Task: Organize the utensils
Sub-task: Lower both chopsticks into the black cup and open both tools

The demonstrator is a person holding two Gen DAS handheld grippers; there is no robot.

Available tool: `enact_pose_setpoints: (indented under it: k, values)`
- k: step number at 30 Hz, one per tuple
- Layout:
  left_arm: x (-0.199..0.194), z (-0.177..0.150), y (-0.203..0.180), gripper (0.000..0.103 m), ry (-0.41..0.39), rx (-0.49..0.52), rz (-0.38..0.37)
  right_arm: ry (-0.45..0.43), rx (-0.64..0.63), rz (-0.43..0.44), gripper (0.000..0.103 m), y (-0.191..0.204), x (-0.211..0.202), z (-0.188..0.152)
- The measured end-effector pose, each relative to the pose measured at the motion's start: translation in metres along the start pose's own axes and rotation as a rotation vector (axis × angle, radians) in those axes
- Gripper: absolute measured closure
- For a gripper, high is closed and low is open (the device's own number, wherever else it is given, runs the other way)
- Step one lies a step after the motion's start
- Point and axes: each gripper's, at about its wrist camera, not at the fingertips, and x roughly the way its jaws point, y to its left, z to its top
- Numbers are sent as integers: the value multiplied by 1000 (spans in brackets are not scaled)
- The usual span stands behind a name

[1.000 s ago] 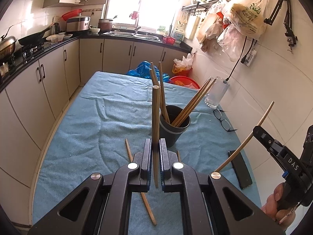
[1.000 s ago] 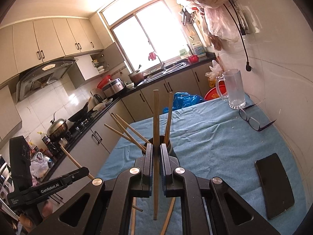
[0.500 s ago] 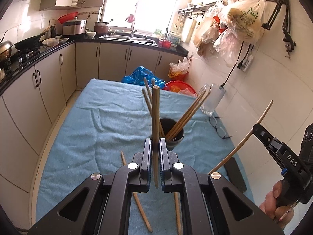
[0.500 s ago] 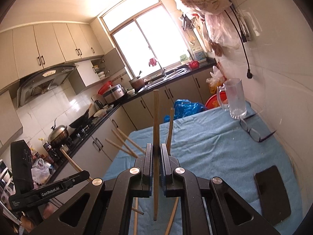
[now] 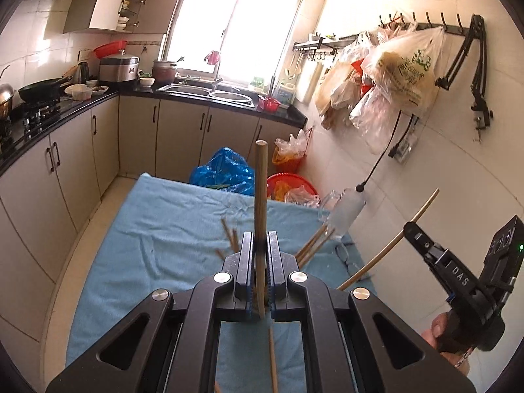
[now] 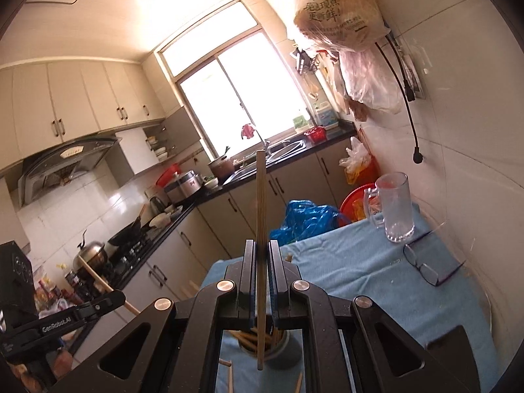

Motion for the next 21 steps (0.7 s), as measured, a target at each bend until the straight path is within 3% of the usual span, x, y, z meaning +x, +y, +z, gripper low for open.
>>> enact_pose_setpoints:
  k: [5,11,16,21]
  values:
    - [34,8,5,97,35,-31,10,-10,-1,-38,96,1,28,6]
    - [68,-3,11,97,84,-36,22,65,1,-70,96,-7,70,-12]
    - [79,-8,17,97,105,-35,27,122,7,-73,96,-13,89,-29]
    - [78,-10,25,97,108,-31,24,119,-18,-74,96,-11,91,-29]
